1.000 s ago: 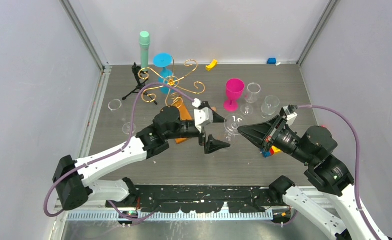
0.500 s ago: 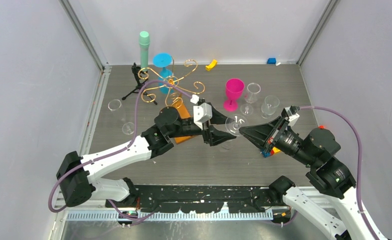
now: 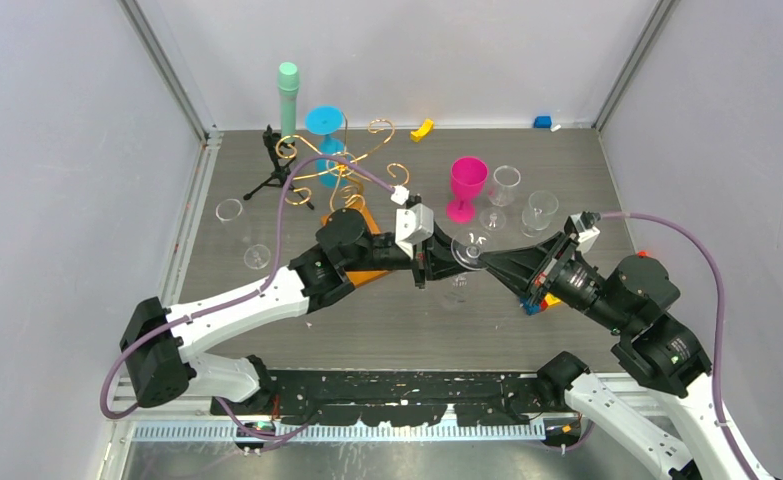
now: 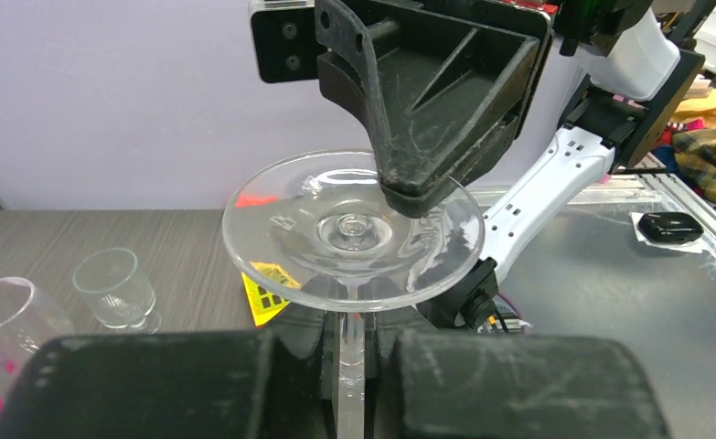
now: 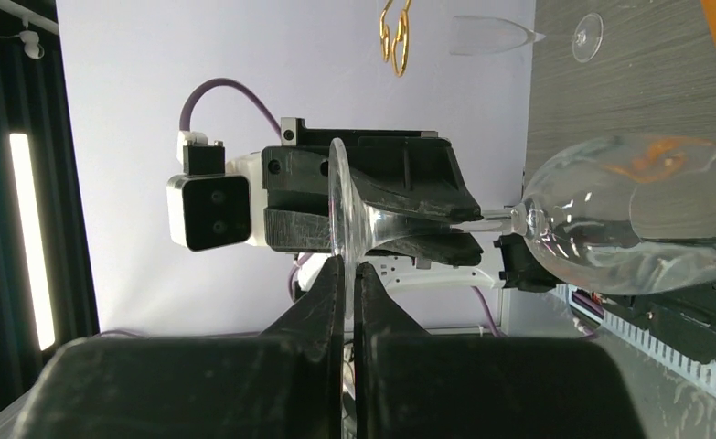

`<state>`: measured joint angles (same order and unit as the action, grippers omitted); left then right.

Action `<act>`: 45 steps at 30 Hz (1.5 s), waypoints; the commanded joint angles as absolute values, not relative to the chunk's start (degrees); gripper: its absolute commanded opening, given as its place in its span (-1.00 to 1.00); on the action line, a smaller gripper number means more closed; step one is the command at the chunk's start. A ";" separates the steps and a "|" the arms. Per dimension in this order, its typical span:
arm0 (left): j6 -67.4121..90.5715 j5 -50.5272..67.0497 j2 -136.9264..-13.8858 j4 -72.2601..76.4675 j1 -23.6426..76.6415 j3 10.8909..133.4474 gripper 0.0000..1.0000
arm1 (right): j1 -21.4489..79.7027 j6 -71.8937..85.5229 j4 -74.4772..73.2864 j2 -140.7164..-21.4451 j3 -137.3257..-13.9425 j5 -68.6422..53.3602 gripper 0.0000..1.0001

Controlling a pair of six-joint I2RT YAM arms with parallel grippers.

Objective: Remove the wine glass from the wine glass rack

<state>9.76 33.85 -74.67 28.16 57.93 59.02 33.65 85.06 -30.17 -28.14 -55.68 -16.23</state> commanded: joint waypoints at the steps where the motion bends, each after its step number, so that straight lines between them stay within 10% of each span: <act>1: 9.40 33.62 -73.80 28.25 58.16 61.70 -1.00 | 33.93 83.60 -27.64 -28.25 -57.83 -16.20 -0.99; 5: 9.39 32.94 -73.25 28.21 58.16 61.37 -1.00 | 33.93 82.61 -27.77 -28.32 -57.98 -15.28 -0.91; 8: 9.53 30.65 -72.35 28.22 58.16 61.25 -1.00 | 33.93 81.80 -28.14 -27.76 -57.71 -14.20 -0.07; 12: 10.90 25.00 -69.57 27.40 58.15 61.22 -1.00 | 33.93 78.59 -27.86 -24.48 -55.98 -9.82 0.52; 35: 44.79 -14.68 -57.77 36.49 58.17 58.71 -1.00 | 33.93 74.48 -3.47 -21.84 -44.77 -21.25 0.61; 45: 52.78 -17.47 -58.45 43.82 58.18 55.62 -1.00 | 33.92 76.17 3.34 -24.37 -46.03 -23.26 0.26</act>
